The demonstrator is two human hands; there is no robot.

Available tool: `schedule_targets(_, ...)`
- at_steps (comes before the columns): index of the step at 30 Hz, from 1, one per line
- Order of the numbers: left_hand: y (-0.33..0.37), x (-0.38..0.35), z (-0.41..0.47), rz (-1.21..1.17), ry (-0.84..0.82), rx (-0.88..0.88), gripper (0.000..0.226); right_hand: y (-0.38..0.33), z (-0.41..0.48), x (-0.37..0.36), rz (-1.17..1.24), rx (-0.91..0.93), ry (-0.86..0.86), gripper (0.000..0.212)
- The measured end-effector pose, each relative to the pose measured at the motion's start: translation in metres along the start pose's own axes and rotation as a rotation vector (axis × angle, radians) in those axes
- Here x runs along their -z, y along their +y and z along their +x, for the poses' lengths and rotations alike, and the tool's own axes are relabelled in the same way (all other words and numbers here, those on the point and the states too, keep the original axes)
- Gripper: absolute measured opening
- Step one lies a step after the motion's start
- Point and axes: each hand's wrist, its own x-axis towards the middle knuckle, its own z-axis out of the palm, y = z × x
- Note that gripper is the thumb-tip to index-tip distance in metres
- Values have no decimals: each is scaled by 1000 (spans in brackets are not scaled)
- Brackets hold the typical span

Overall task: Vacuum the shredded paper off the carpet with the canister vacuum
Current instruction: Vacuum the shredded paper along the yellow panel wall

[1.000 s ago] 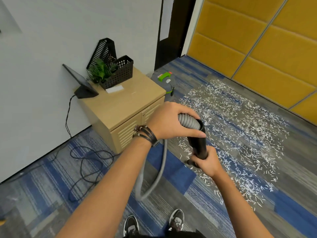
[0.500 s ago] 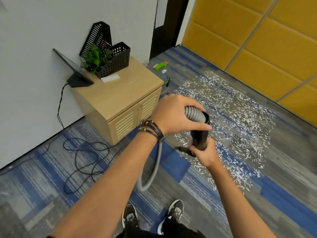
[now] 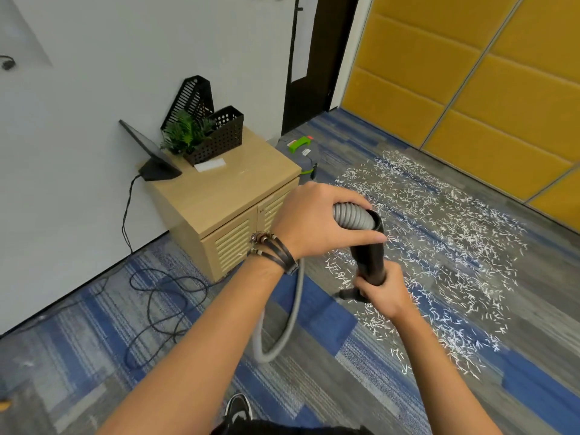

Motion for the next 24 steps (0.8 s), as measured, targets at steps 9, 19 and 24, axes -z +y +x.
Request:
schedule_targets(9,50,-48,-7,18,-9,47,53,42,-11,66,-36,41,-78,41)
schedule_targets(19,99,-105,-27,74,-61,34,51,76,-48,101,-10,121,-41,27)
schedule_targets(24,111,-119,-46,-50,-155,31,53,94,-91,104,21,108,-29,21)
